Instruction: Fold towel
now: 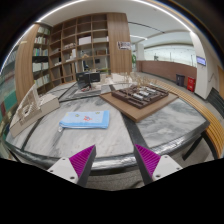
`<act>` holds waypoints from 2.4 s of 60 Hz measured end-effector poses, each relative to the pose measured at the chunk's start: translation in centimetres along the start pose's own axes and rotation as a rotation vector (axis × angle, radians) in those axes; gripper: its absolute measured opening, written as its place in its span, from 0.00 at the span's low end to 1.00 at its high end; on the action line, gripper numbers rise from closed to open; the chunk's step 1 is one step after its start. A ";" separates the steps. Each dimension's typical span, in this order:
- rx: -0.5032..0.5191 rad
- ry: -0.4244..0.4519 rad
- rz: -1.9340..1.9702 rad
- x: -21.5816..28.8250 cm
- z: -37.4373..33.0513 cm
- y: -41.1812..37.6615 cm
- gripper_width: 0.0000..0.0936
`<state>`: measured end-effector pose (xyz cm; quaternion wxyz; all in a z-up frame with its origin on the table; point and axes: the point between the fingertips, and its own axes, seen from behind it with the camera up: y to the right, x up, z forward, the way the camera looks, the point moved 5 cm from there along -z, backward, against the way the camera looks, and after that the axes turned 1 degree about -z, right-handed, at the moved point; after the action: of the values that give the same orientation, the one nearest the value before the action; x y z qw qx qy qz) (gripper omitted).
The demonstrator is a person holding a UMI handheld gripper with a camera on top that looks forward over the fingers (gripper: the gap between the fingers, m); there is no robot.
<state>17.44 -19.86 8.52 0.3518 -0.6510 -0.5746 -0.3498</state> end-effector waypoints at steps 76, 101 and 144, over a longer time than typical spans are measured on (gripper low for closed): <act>0.157 0.021 -0.186 8.5 22.9 -23.4 0.01; -0.069 -0.085 -0.033 8.6 22.5 -4.9 0.03; 0.027 0.071 -0.094 6.3 3.4 -5.2 0.89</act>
<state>13.08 -13.34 12.49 0.3639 -0.6058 -0.5963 -0.3808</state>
